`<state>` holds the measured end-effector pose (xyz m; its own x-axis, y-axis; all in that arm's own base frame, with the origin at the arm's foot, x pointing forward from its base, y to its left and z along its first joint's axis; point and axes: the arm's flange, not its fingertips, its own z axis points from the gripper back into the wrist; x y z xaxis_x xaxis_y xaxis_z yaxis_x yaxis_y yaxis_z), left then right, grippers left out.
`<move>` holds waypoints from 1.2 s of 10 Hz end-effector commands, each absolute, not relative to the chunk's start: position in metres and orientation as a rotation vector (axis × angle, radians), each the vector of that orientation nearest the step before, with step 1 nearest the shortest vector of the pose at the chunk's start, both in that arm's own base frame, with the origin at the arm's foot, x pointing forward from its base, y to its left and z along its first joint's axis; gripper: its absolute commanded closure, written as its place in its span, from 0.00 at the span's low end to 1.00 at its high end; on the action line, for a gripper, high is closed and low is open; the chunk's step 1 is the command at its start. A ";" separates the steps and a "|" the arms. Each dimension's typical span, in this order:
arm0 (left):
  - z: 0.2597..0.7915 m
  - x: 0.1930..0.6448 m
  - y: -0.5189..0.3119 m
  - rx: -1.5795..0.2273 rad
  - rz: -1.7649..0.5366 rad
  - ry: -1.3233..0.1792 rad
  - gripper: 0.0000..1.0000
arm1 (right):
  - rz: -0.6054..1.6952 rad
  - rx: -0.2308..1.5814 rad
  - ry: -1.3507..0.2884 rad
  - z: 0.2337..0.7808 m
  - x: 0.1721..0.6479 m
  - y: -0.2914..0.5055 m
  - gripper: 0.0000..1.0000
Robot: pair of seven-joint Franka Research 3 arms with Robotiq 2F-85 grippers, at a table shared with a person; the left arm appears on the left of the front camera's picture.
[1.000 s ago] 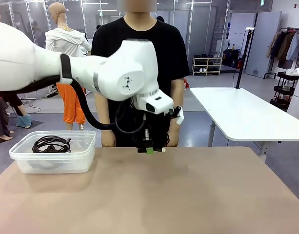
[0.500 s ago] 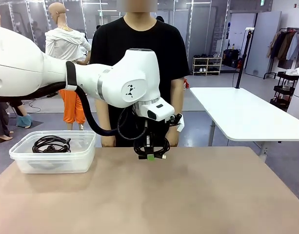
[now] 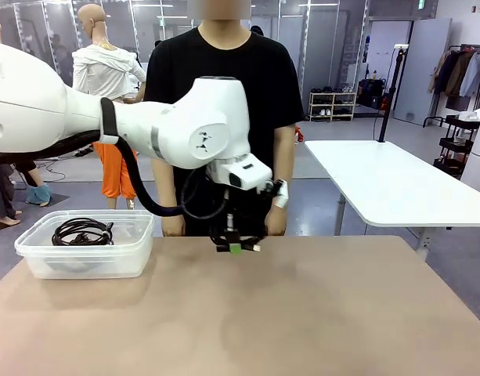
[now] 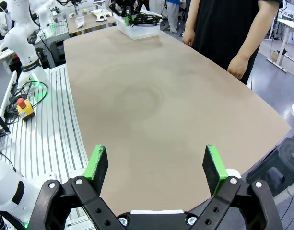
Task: Organize and store the cables.
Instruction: Place the USB Extension Cable into the Organizing box.
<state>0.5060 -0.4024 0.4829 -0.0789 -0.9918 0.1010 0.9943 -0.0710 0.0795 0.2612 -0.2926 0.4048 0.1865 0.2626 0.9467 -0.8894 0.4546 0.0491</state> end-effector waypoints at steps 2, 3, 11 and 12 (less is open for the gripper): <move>0.493 0.566 -0.227 -0.040 -1.454 -0.222 0.83 | 0.913 0.719 -1.079 0.408 0.260 -0.292 0.00; 0.490 0.572 -0.184 -0.110 -1.432 -0.234 0.83 | 0.913 0.719 -1.079 0.408 0.260 -0.292 0.00; 0.425 0.624 -0.029 -0.067 -1.225 -0.200 0.83 | 0.913 0.719 -1.079 0.408 0.260 -0.292 0.00; 0.419 0.626 -0.030 -0.070 -1.218 -0.168 0.83 | 0.913 0.719 -1.079 0.408 0.260 -0.292 0.00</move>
<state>0.6167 -0.0241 0.4192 0.3224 -0.9297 0.1784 0.9417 0.3341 0.0396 0.2612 -0.2924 0.4047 0.1874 0.2631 0.9464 -0.8893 0.4547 0.0497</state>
